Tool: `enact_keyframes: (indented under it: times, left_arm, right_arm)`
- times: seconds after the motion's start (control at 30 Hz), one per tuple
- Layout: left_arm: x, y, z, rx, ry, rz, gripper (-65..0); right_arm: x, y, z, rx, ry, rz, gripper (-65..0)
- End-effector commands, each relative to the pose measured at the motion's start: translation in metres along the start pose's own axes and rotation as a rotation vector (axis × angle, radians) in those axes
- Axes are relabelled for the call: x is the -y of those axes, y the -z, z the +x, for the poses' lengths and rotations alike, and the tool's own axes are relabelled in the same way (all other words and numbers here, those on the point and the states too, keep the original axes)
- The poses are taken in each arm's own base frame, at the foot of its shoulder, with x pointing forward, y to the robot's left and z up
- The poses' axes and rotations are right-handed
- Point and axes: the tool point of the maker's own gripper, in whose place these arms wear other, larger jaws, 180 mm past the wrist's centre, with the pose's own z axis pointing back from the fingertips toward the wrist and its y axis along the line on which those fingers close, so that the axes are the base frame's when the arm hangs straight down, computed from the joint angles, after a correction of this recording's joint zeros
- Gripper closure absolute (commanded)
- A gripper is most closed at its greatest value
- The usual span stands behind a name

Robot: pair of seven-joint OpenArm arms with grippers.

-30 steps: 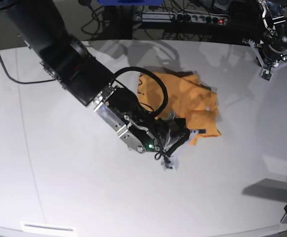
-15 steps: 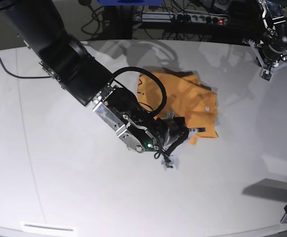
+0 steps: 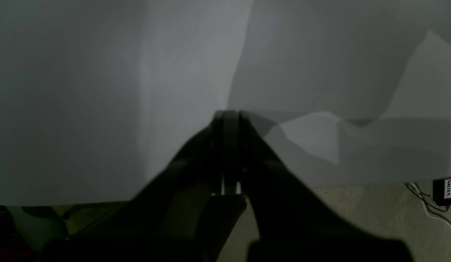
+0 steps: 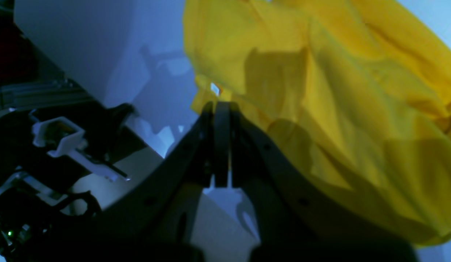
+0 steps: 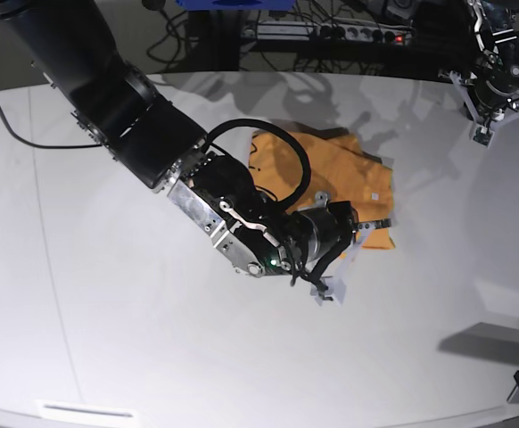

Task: Fold the T-shirt properly
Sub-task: 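Lift and tug the stack's edge with the right gripper, then lower the left gripper to the stack's opposite side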

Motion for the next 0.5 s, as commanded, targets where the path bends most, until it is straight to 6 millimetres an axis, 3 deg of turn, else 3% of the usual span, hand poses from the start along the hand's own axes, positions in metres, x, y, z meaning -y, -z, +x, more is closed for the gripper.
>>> enact_keyframes:
  times: [0.0, 0.1, 0.27, 0.33, 0.47]
  left_arm:
    - [-0.004, -0.004, 0.002, 0.004, 0.018, 0.006, 0.0]
    - [-0.007, -0.008, 0.012, 0.032, 0.024, 0.023, 0.0]
    - [-0.016, -0.039, 0.060, 0.176, 0.046, 0.109, 0.0]
    - [-0.020, -0.052, 0.092, 0.273, 0.035, 0.142, 0.0]
    - [-0.028, -0.057, 0.123, 0.372, -0.003, 0.154, 0.0]
  right_arm:
    - [-0.010, -0.007, 0.014, 0.035, -0.027, 0.015, 0.0]
    - [-0.003, -0.007, 0.013, 0.036, -0.007, 0.004, 0.0]
    - [0.026, -0.016, 0.019, 0.058, 0.149, -0.030, 0.0]
    - [0.022, -0.023, 0.022, 0.078, 0.129, -0.017, 0.0]
    - [0.018, -0.032, 0.017, 0.075, 0.113, 0.003, 0.0]
